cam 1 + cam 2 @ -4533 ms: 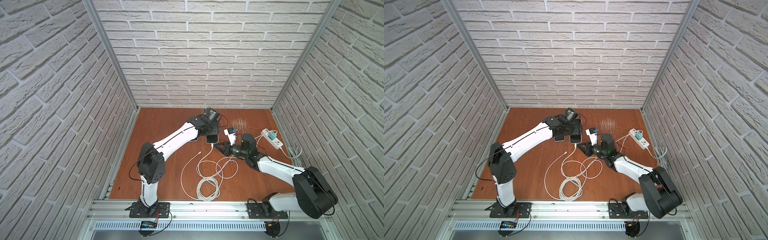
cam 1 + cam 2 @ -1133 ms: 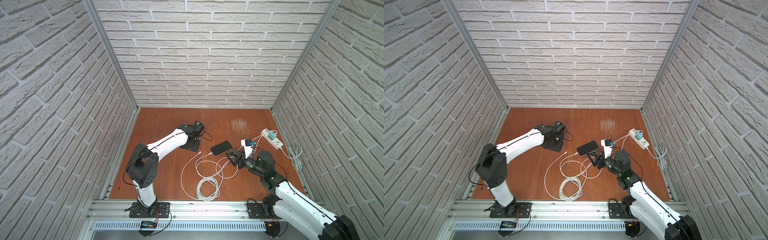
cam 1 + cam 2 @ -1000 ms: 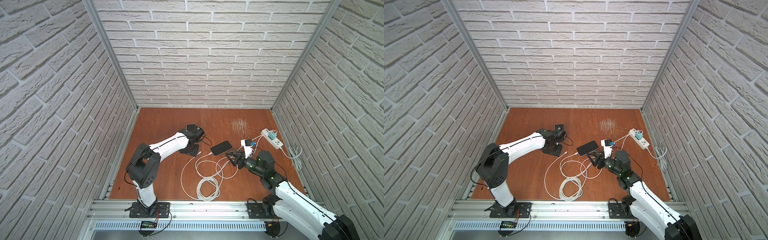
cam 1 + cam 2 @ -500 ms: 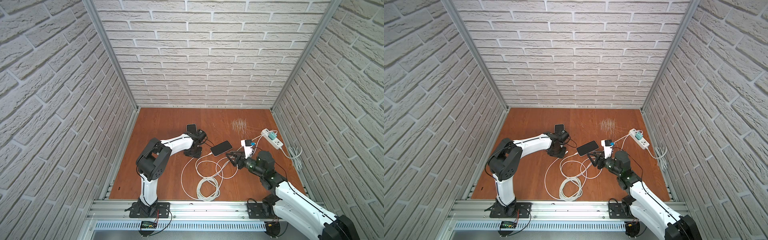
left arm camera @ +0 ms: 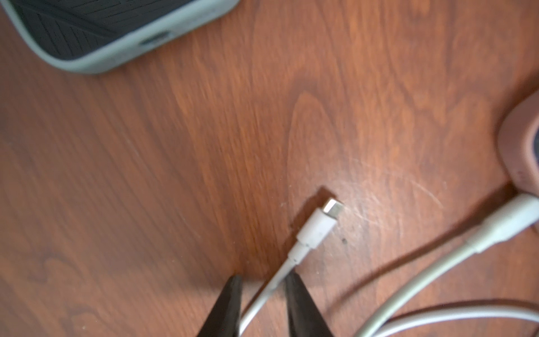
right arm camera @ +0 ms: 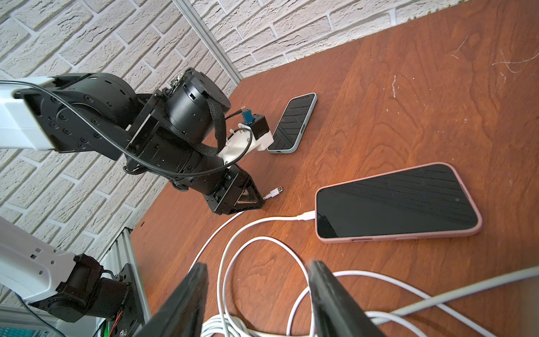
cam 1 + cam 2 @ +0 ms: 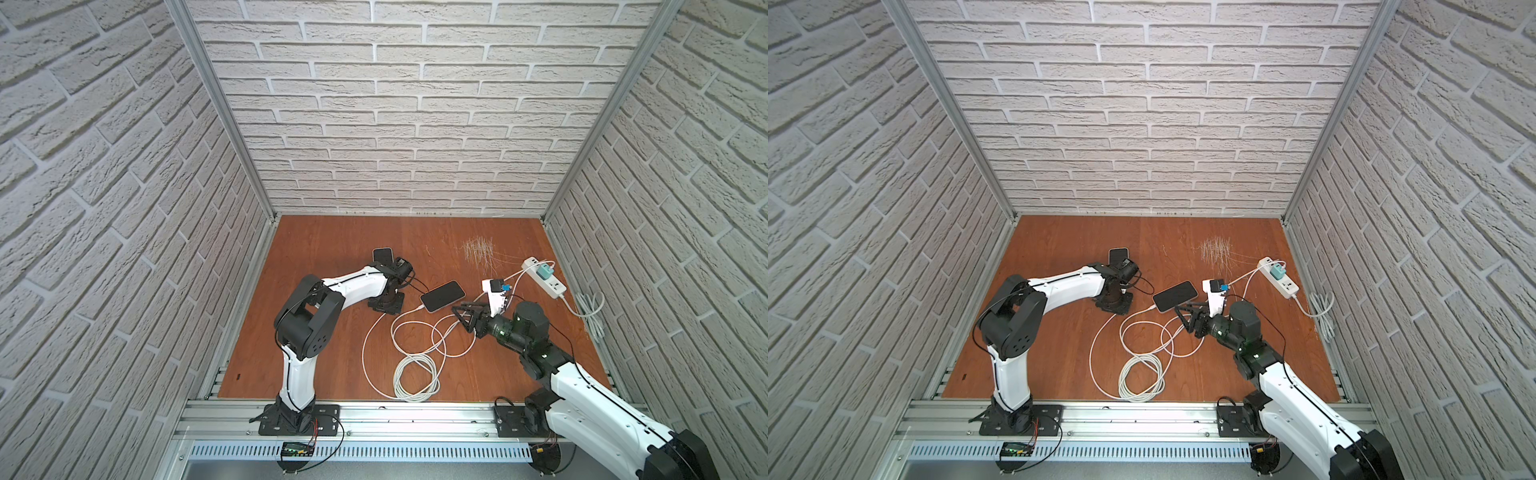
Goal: Plug the charging cable into the phone
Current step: Pick up the charging cable from the center of the board.
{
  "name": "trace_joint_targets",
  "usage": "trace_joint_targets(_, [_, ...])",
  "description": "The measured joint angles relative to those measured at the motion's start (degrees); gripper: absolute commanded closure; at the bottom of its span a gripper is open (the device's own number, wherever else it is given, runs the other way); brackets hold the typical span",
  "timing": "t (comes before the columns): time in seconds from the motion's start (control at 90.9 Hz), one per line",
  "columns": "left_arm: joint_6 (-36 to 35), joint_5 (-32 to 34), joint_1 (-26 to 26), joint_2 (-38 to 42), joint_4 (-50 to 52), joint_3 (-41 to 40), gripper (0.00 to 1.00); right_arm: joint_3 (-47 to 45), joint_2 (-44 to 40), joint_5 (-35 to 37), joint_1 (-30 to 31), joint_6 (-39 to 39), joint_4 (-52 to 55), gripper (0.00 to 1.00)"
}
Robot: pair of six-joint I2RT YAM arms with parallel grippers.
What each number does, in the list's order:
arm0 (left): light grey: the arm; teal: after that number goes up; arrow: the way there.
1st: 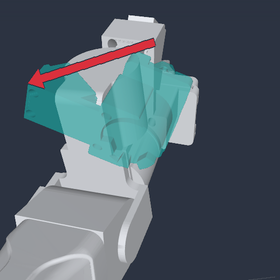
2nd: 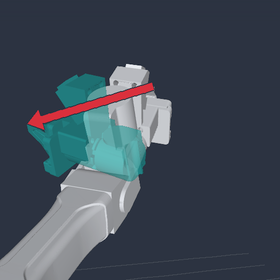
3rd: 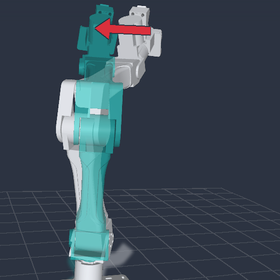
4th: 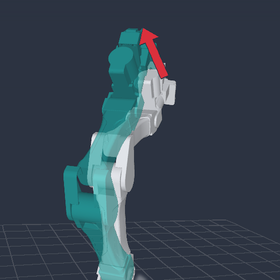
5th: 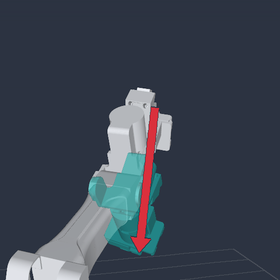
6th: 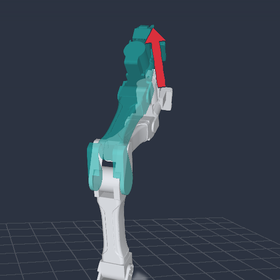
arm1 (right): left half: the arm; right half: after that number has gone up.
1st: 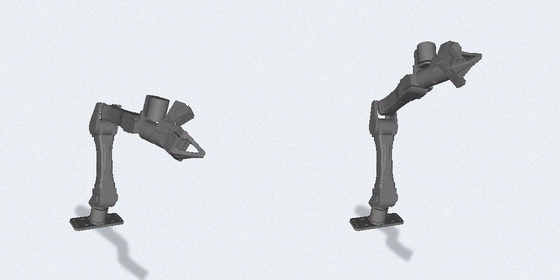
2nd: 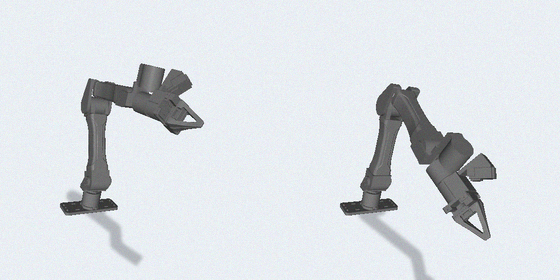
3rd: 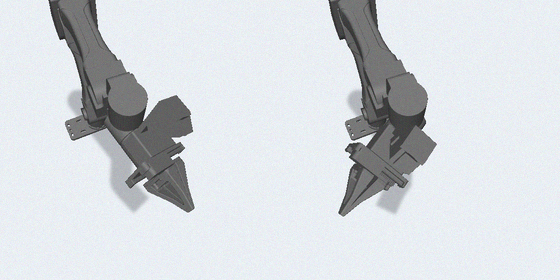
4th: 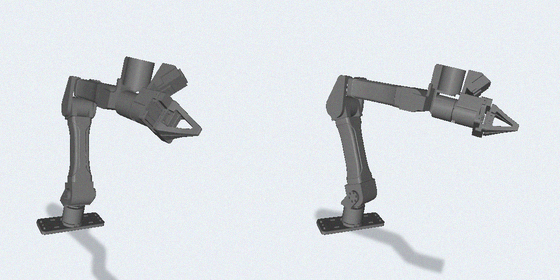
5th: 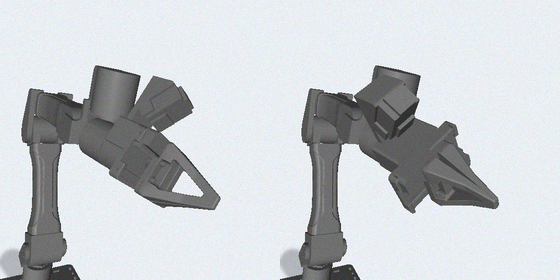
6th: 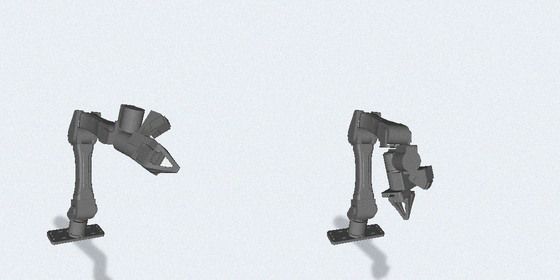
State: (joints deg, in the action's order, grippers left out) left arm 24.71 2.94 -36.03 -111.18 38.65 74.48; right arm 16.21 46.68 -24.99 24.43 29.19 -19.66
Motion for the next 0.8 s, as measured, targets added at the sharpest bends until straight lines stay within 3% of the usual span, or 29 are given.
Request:
trace_joint_targets(0.297, [0.48, -0.17, 1.57, 1.05, -1.44, -1.68, 1.0, 0.0, 0.0, 0.15, 0.0, 0.02, 0.0, 0.39])
trace_joint_targets(0.605, [1.57, 1.53, 1.51, 2.73, -3.43, -3.67, 1.0, -0.02, -0.02, 0.44, 0.0, 0.09, 0.04, 0.39])
trace_joint_targets(0.803, [1.9, 4.76, 0.22, 13.46, -6.97, -11.8, 1.0, 1.6, 1.09, 1.29, 0.0, 1.05, 0.87, 0.42])
